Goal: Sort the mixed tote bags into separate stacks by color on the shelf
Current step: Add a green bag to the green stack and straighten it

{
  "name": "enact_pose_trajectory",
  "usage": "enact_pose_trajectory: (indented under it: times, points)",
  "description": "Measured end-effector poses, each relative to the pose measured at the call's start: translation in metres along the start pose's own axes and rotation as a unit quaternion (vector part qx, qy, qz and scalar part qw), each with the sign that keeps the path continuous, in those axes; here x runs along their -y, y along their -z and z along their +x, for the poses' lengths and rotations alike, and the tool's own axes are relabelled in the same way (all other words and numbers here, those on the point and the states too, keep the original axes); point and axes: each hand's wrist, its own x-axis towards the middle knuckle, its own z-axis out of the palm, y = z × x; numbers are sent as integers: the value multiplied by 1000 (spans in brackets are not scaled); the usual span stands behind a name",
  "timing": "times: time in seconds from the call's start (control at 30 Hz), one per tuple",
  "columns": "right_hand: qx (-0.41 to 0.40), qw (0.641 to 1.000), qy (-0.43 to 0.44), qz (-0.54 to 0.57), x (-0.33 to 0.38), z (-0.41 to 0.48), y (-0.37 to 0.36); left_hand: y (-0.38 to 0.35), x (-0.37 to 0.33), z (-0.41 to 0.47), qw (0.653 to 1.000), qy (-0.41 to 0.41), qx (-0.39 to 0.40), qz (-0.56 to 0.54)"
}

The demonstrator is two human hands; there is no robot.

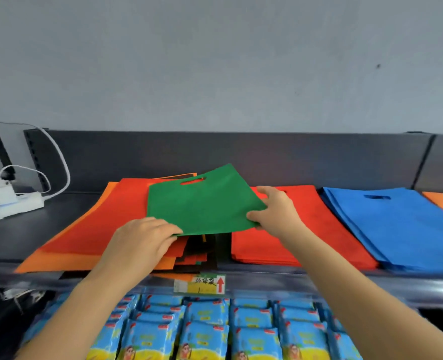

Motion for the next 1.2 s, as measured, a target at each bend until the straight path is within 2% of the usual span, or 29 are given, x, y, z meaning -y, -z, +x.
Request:
enact_pose_trajectory:
  times: [0.2, 0.4, 0.7, 0.9, 1.07, 1.2]
  points:
    - [-113, 992, 50, -34, -48, -18, 88, -9, -73, 28, 999, -18, -19, -31]
    - [-163, 987, 8, -6, -133, -61, 197, -25, -199, 58, 993, -67, -24, -98]
    - [-249, 968, -36, -28, -241, -121, 362, -60, -388, 105, 976, -157, -16, -149]
    - [-293, 953, -64, -32, -287, -137, 431, -74, -465, 144, 962, -208, 0, -177]
    - [-333, 939, -80, -21, -316, -137, 477, -79, -524, 189, 947, -293, 10, -133]
    - [-365, 927, -81, -26, -331, -126, 519, -93, -568, 237, 937, -325, 11, -127]
